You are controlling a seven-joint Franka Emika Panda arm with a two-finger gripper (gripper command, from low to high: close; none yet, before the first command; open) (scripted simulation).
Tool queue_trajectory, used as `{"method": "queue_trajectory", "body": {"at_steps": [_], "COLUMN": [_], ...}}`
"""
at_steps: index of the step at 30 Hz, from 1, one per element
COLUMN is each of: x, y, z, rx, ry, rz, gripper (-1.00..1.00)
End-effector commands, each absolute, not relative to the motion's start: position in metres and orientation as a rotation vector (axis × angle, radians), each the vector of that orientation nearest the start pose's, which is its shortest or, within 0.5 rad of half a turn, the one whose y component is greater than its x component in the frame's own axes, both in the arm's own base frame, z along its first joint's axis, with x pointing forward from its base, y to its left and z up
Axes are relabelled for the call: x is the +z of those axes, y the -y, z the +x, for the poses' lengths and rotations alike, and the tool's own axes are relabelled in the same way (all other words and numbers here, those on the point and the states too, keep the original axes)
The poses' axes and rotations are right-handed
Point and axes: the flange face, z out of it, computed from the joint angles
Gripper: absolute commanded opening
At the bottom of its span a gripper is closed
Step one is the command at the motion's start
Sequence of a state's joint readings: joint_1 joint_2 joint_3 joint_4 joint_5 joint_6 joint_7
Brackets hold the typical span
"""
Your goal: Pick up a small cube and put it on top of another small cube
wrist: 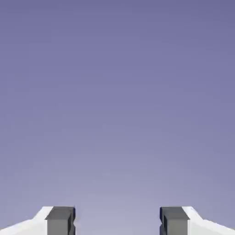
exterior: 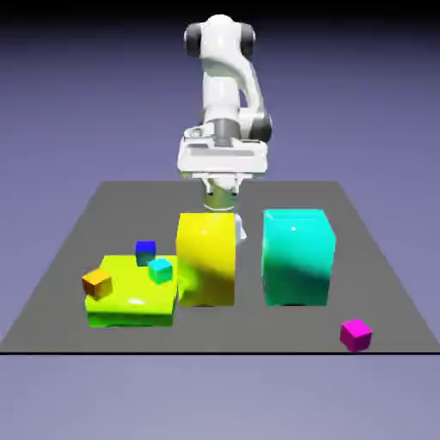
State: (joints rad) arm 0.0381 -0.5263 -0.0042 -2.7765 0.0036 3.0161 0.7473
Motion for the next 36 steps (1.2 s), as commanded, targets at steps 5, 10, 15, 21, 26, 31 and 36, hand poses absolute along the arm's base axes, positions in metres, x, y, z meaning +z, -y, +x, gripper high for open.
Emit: {"method": "queue_trajectory", "body": {"at_steps": [5, 10, 15, 21, 26, 31, 36], "x": [0.433, 0.401, 0.361, 0.3, 0.242, 0.196, 0.126], "y": [-0.054, -0.103, -0.159, -0.231, -0.293, -0.336, -0.336], "z": [0.445, 0.482, 0.51, 0.529, 0.529, 0.52, 0.52], "rx": [-0.802, -0.62, -0.446, -0.253, -0.106, -0.008, -0.008], "ry": [-0.897, -0.85, -0.799, -0.729, -0.662, -0.608, -0.608], "rz": [-2.588, -2.676, -2.771, -2.891, -2.998, -3.079, -3.079], "gripper": [0.0, 0.0, 0.0, 0.0, 0.0, 0.0, 0.0]}}
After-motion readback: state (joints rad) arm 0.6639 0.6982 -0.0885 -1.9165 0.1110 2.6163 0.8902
